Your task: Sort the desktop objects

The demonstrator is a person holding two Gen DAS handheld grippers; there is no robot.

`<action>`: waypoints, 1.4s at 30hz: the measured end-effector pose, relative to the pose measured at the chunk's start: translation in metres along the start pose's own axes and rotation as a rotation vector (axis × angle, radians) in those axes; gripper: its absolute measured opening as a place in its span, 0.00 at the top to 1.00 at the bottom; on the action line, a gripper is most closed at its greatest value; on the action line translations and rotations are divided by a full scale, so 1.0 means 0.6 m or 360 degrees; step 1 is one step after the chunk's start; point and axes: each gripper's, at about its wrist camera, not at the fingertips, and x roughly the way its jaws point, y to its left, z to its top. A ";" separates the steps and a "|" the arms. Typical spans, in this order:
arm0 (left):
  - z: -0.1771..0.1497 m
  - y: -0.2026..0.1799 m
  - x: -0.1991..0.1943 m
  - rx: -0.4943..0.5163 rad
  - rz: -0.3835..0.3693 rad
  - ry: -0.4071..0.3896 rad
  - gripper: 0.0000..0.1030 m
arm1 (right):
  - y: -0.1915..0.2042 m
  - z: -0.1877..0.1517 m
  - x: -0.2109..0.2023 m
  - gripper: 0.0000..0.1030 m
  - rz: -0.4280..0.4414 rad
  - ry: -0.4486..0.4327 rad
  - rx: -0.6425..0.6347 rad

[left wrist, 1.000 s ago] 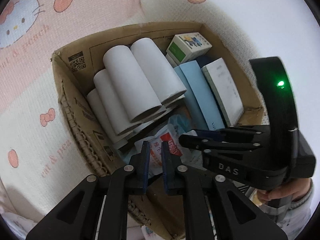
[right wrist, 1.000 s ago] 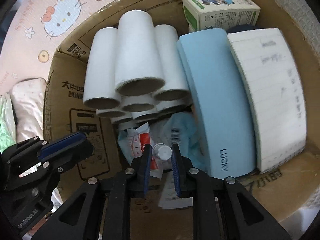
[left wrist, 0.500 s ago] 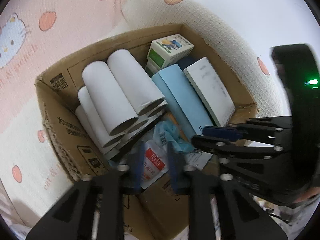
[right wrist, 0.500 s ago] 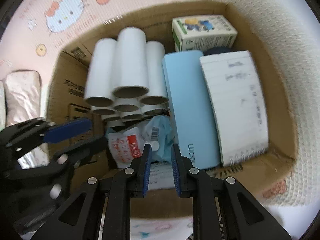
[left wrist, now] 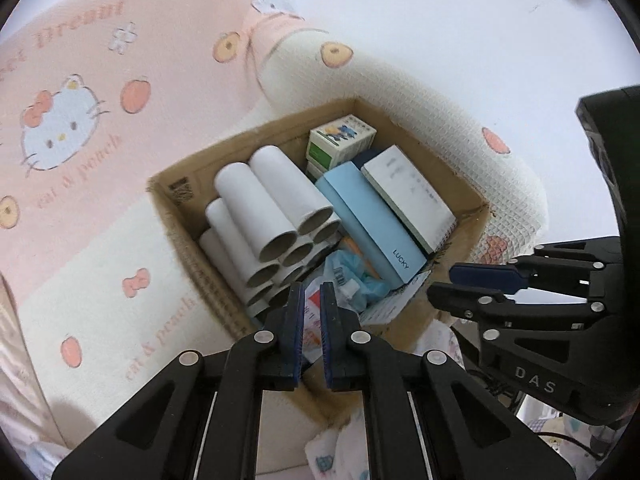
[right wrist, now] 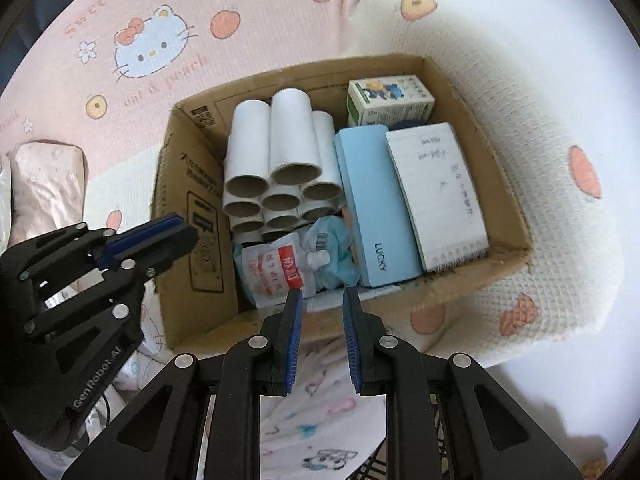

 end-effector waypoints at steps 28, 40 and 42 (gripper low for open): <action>-0.034 0.011 -0.224 0.0056 0.0304 -0.0051 0.30 | 0.142 -0.057 -0.241 0.34 -0.0326 -0.0481 -0.0241; -0.043 0.054 -0.260 -0.0050 0.0374 -0.0077 0.29 | 0.206 -0.063 -0.263 0.28 -0.0412 -0.0506 -0.0374; -0.042 0.051 -0.267 -0.0043 0.0403 -0.0103 0.29 | 0.205 -0.065 -0.261 0.28 -0.0408 -0.0502 -0.0376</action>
